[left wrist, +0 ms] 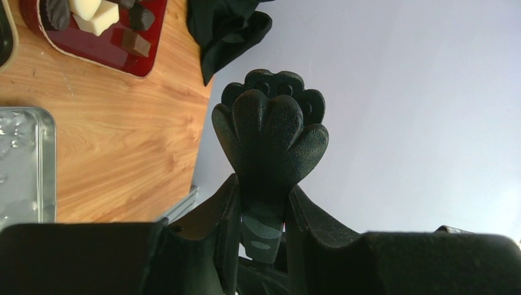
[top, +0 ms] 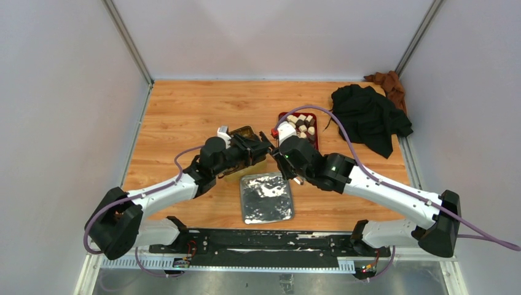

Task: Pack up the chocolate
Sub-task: Pick up the clamp from the center of the board.

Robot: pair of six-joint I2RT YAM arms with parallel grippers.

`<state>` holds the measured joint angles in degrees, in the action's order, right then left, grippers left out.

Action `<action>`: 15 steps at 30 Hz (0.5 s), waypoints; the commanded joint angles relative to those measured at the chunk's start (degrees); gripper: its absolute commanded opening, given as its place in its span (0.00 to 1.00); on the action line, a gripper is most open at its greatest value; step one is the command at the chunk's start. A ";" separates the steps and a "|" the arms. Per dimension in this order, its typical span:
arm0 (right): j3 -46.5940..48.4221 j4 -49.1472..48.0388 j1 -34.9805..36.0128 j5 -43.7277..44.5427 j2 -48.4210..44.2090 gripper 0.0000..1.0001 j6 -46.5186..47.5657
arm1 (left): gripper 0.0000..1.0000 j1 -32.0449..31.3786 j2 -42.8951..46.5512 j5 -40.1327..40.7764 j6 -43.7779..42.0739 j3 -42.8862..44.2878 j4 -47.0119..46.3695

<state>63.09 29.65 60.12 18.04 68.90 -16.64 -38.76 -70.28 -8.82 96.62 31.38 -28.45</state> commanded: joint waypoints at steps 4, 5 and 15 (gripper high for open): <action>-0.35 0.31 0.53 2.99 -0.97 0.34 0.16 | 0.40 0.10 4.79 3.05 -3.78 -2.15 1.16; -0.34 0.58 0.53 3.23 -0.97 0.34 0.16 | 0.43 0.43 5.89 3.69 -4.53 -2.53 1.63; 0.49 4.62 -1.58 2.85 -0.21 0.35 0.51 | 0.56 3.68 20.35 12.19 -23.36 0.73 24.30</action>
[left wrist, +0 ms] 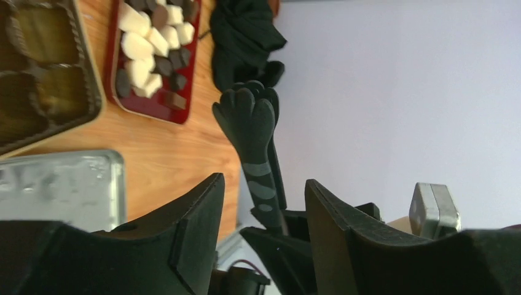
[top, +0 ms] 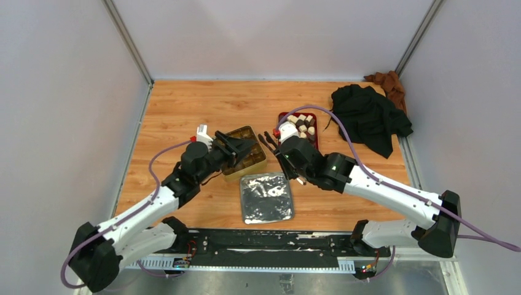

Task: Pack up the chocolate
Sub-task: Pick up the clamp from the center of the board, then pick up the fake chocolate from the plate.

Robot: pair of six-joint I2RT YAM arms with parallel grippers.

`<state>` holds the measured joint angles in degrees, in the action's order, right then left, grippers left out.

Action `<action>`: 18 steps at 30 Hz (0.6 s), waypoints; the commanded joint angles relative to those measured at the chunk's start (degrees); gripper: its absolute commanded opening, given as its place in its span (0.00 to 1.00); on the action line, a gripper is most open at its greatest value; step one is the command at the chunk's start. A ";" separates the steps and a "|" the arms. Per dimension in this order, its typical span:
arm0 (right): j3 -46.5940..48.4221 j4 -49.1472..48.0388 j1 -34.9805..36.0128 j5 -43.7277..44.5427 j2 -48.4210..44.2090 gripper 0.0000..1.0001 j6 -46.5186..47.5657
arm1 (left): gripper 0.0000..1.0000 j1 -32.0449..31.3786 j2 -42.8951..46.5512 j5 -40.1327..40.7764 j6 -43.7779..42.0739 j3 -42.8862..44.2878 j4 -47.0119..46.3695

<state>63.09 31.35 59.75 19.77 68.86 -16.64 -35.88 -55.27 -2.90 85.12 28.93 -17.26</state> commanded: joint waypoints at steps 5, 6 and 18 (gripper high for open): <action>0.56 5.42 -3.08 0.37 0.93 0.35 0.91 | 0.66 0.90 11.61 16.48 -30.23 12.52 31.37; 0.48 5.73 -3.65 -0.08 1.19 0.35 0.92 | 0.69 0.92 12.41 18.60 -33.79 14.11 34.14; -1.08 9.46 -11.21 -4.06 2.78 0.35 0.89 | 0.79 1.33 11.39 29.18 -66.95 29.10 48.78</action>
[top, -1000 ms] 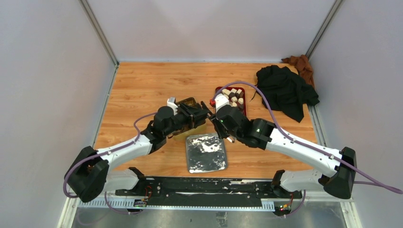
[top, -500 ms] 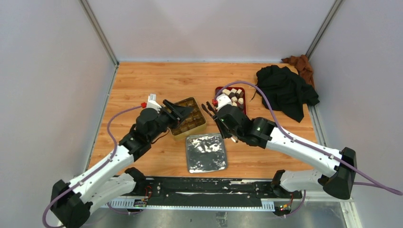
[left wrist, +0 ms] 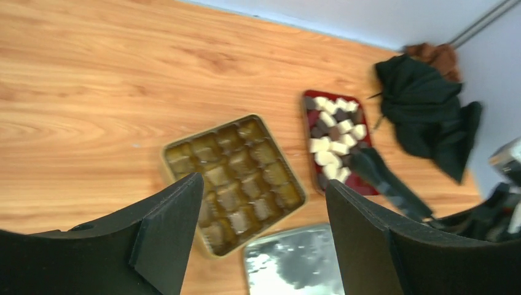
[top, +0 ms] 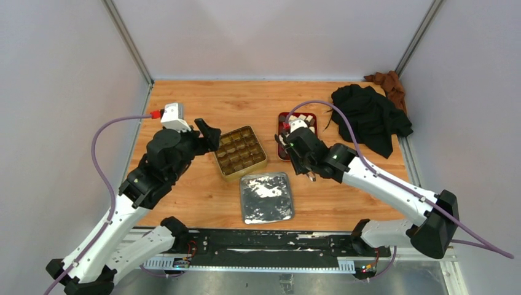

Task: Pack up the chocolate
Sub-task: Pick up the fake chocolate from the plate.

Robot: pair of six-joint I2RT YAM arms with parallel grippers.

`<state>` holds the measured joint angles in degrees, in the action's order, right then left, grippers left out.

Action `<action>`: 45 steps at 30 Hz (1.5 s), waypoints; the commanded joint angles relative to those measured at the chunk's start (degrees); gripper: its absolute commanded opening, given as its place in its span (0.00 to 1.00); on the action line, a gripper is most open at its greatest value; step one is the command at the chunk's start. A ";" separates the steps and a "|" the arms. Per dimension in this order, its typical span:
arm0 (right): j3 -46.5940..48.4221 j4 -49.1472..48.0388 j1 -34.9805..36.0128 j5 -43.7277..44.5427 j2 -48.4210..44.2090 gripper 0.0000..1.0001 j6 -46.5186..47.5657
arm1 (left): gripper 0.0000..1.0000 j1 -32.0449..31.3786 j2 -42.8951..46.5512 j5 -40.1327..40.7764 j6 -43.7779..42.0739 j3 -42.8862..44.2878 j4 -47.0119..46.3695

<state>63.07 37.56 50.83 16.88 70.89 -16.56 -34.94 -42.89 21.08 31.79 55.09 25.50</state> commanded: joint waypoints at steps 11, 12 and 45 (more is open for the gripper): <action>-4.18 8.18 -8.72 -5.15 -0.21 0.36 0.87 | 1.00 1.01 2.20 14.82 -21.74 -0.98 2.67; -4.38 8.61 -9.15 -5.31 -0.37 0.36 0.95 | 1.00 1.01 2.71 15.32 -21.83 -1.67 2.49; -0.32 5.26 -16.27 -12.14 8.85 0.39 6.62 | 1.00 1.86 6.49 15.12 -21.95 -5.43 0.44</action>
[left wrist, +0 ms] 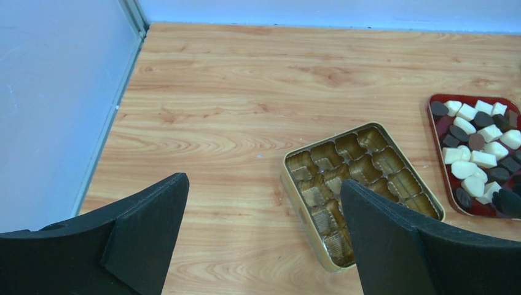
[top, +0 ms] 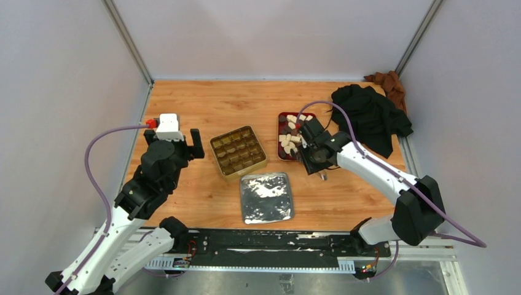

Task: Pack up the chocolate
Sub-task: Pick up the fake chocolate from the plate.

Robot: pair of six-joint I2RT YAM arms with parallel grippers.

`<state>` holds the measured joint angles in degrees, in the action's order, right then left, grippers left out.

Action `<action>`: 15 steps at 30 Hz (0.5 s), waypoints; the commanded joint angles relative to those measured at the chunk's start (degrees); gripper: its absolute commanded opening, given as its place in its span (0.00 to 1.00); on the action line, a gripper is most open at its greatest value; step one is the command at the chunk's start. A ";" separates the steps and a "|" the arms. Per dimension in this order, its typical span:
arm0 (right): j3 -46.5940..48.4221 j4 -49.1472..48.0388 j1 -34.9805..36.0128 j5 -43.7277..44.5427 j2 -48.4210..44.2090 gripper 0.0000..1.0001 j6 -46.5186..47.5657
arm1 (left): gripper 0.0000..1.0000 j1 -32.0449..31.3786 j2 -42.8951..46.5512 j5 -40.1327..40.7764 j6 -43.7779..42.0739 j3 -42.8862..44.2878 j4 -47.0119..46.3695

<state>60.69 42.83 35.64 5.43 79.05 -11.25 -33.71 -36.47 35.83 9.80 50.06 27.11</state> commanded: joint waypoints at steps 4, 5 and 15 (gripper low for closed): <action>2.46 -0.11 -1.41 -0.69 1.65 0.40 1.65 | 1.00 0.74 0.05 0.17 0.04 -0.41 -1.11; 2.50 -0.11 -1.44 -0.69 1.78 0.40 1.73 | 1.00 0.78 0.01 0.25 0.04 -0.41 -1.10; 3.38 -0.38 -1.86 -1.30 3.62 0.41 2.49 | 1.00 1.03 0.38 0.30 0.13 -0.41 -1.13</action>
<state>62.04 42.02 34.70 4.49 81.78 -10.02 -33.12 -36.47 35.79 9.82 50.06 27.11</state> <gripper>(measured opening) 0.413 0.997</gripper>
